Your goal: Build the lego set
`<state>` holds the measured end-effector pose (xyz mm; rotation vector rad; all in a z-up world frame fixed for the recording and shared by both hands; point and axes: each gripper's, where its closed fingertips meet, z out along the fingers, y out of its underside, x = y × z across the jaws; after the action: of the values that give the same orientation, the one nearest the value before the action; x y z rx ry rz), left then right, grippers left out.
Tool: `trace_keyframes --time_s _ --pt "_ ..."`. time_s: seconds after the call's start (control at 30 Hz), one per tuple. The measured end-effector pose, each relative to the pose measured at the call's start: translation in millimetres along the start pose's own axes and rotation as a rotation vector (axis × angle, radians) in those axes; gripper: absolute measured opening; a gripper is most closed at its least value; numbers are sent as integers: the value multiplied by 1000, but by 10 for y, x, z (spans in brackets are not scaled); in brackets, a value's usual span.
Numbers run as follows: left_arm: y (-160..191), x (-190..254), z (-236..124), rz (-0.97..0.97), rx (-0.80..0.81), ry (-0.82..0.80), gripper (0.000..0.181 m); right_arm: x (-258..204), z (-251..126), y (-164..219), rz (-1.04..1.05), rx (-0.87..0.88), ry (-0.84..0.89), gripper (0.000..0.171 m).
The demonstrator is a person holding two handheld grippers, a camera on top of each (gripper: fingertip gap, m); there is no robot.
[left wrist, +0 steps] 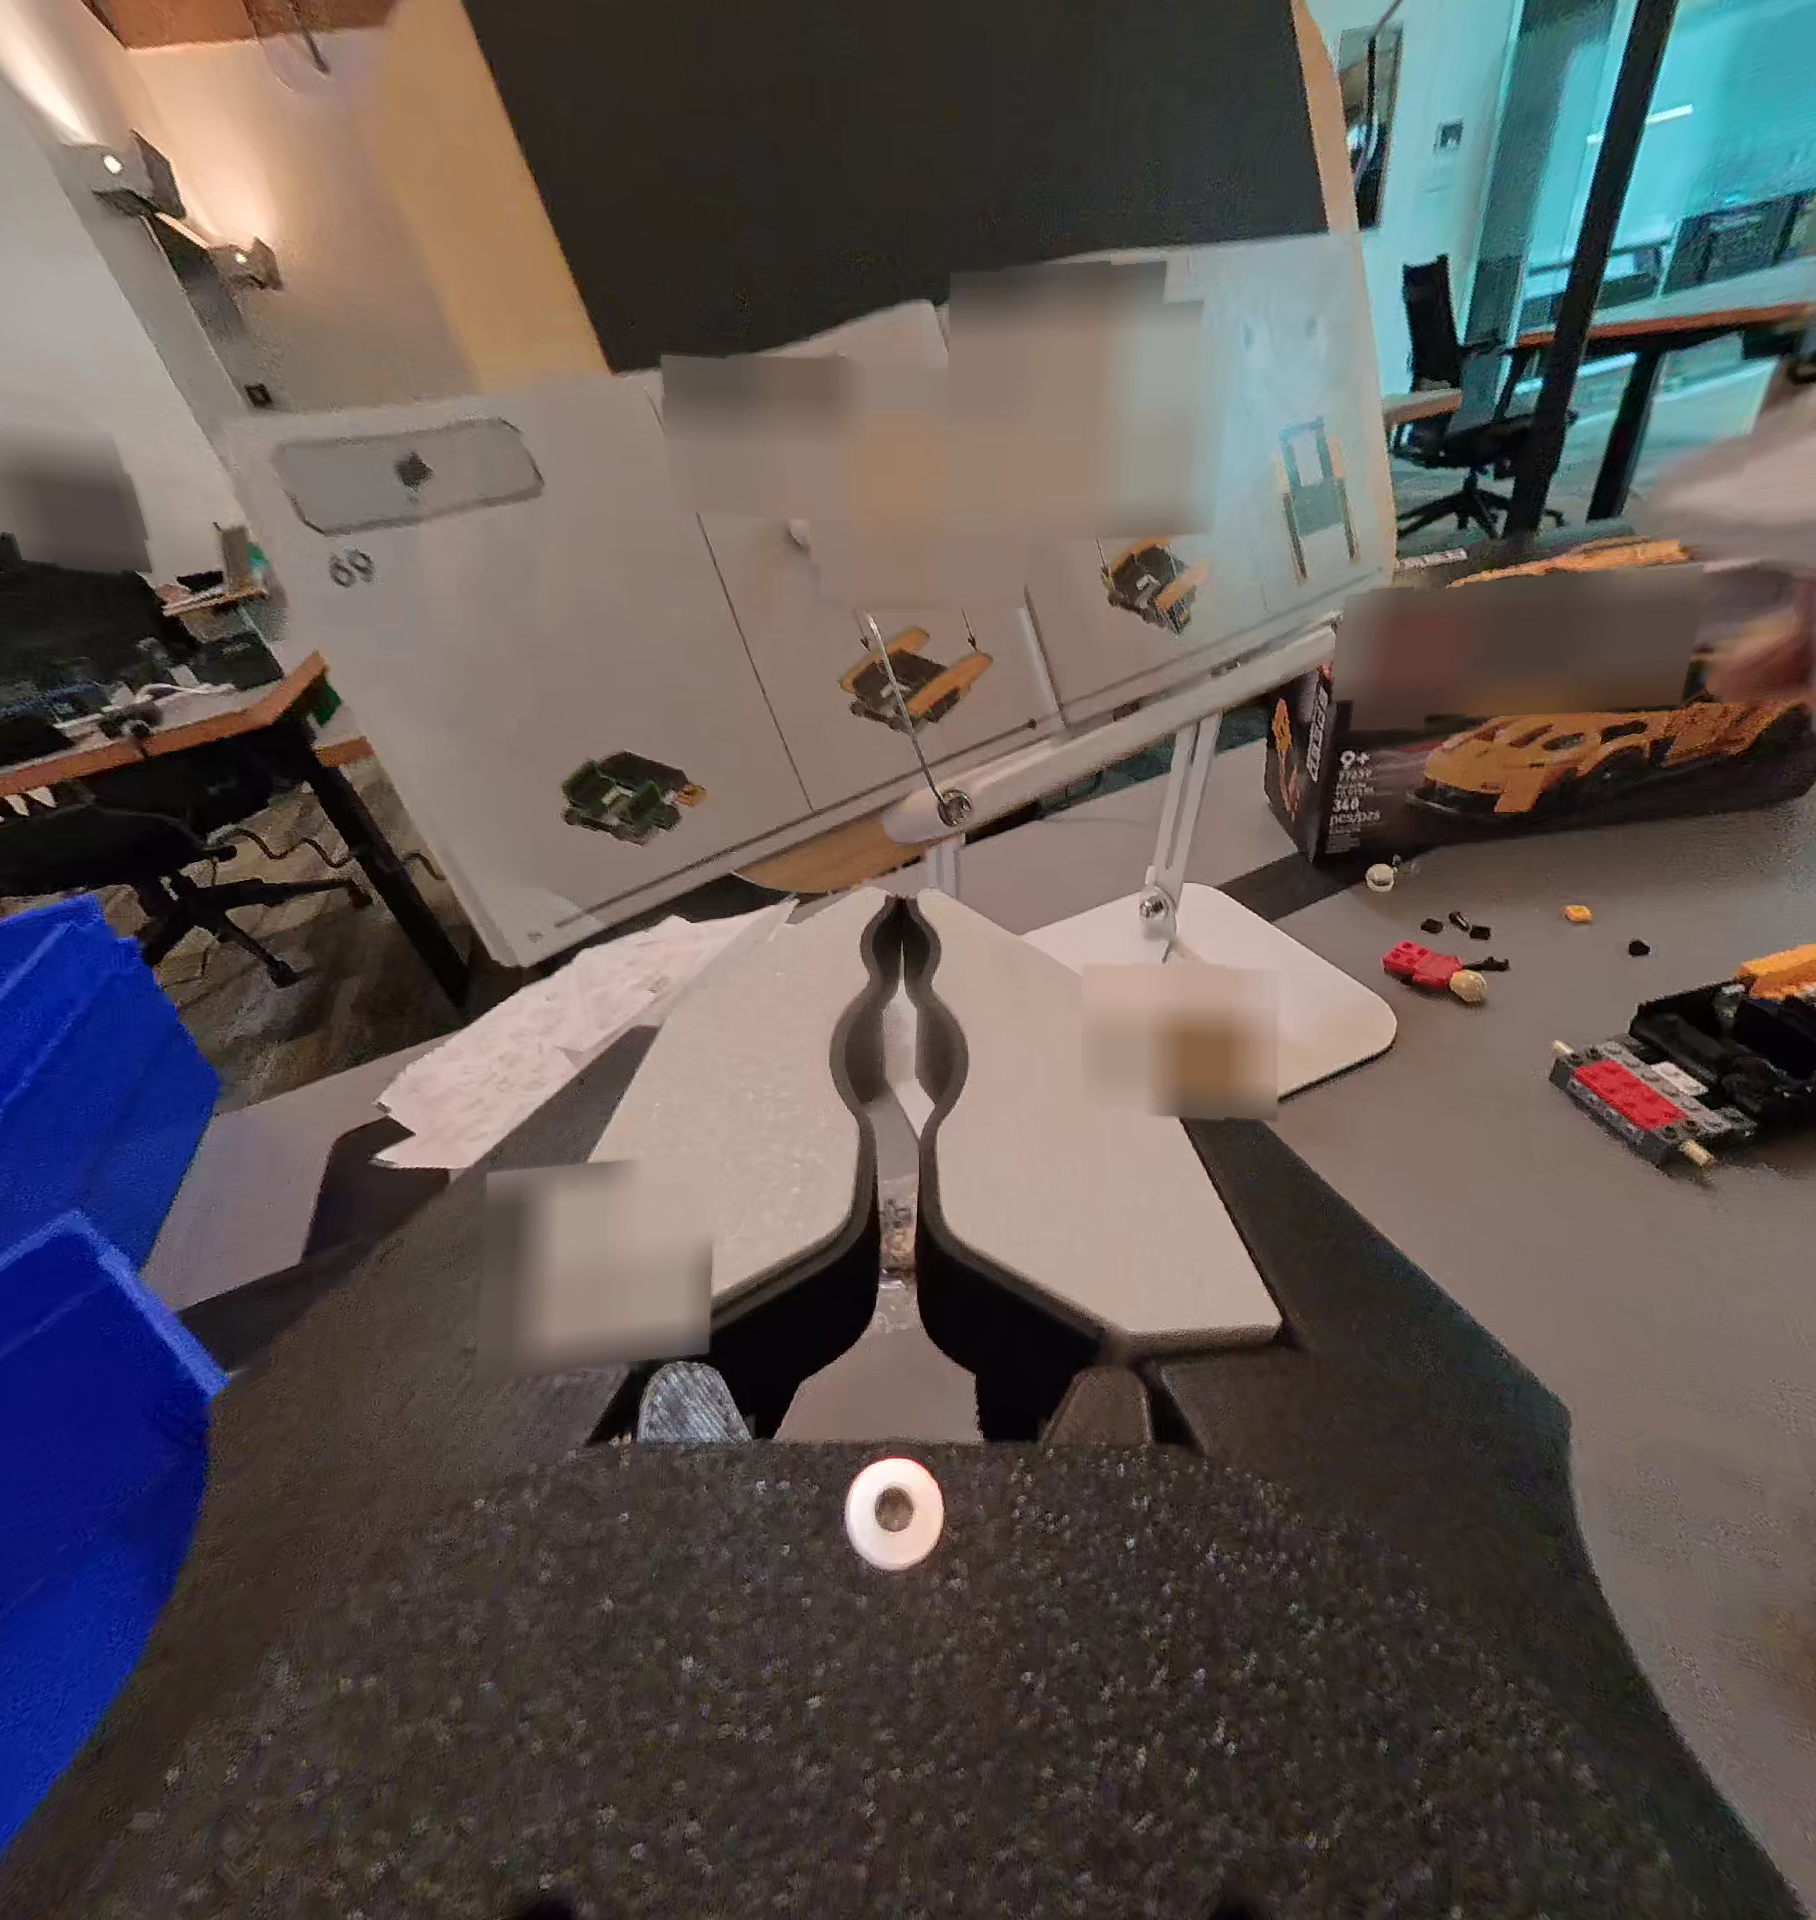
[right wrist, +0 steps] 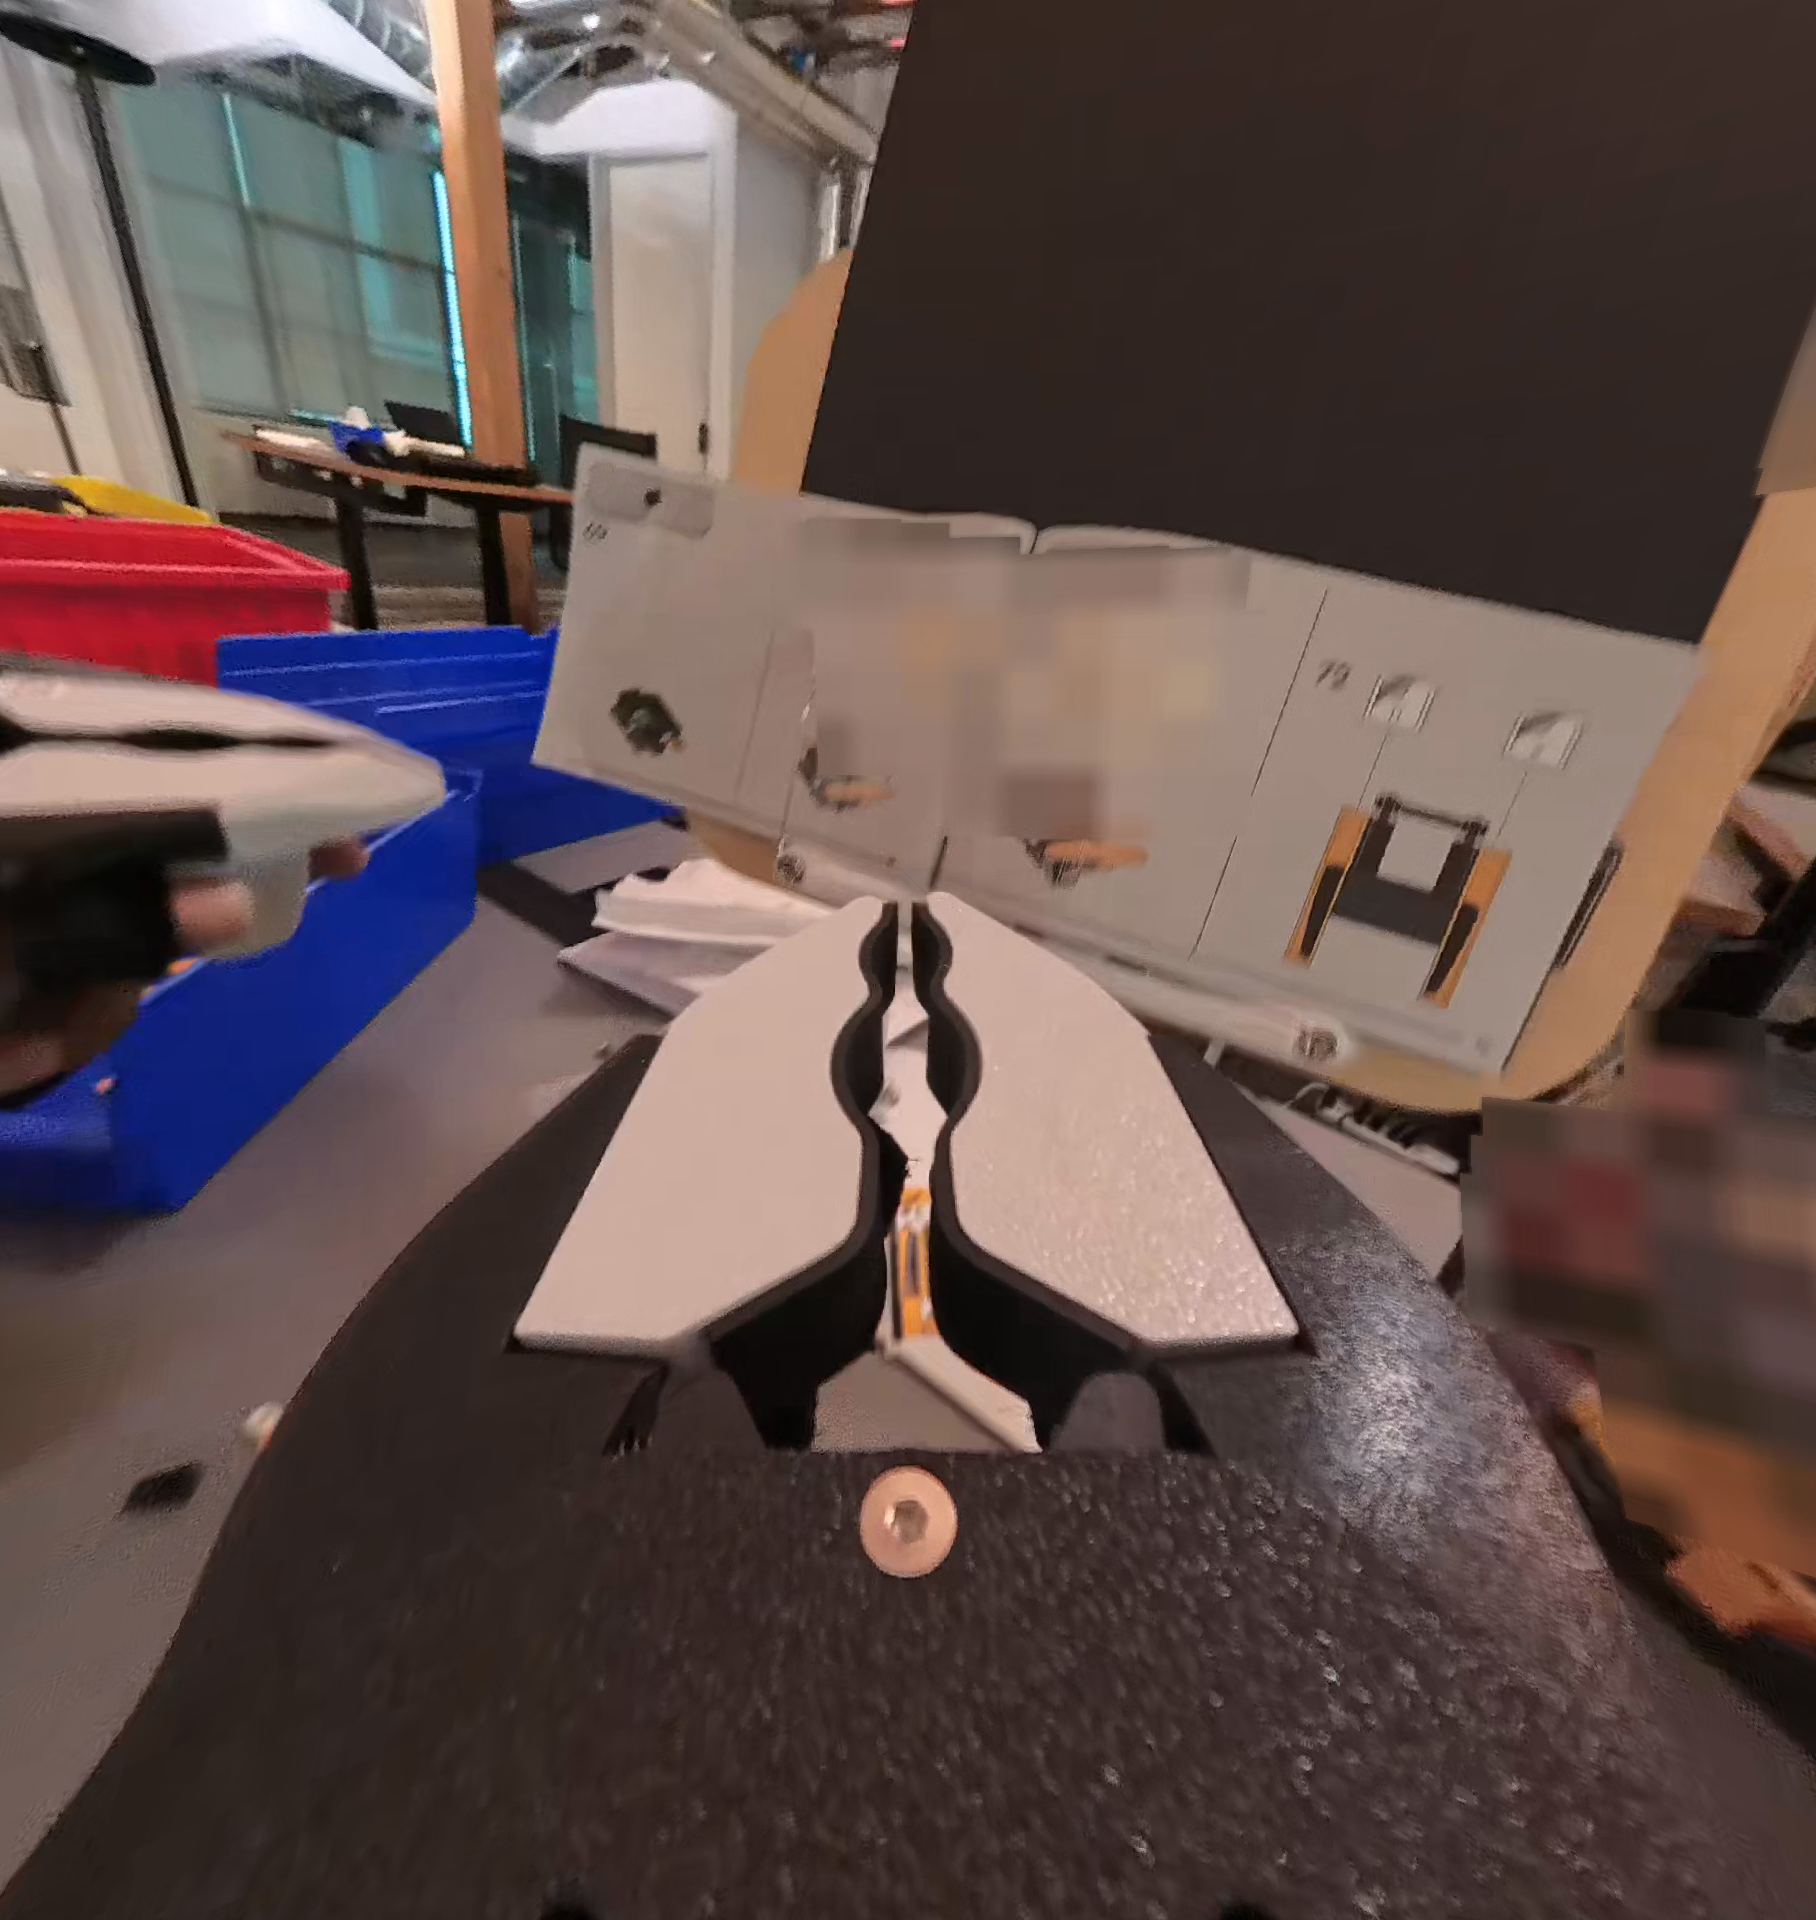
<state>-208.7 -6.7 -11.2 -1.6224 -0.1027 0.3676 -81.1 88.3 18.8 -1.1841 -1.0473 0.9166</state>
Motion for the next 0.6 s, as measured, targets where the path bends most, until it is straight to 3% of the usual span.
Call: trace_keyframes --time_s 0.1,0.23,0.6 --pt "-89 -47 -50 1 26 -17 0 -105 -271 204 25 1 -31 7" --pt "-75 -3 -41 22 14 -8 0 88 -482 480 112 65 30 8" --pt "170 308 75 36 -91 114 0 528 -465 786 126 32 91 10"
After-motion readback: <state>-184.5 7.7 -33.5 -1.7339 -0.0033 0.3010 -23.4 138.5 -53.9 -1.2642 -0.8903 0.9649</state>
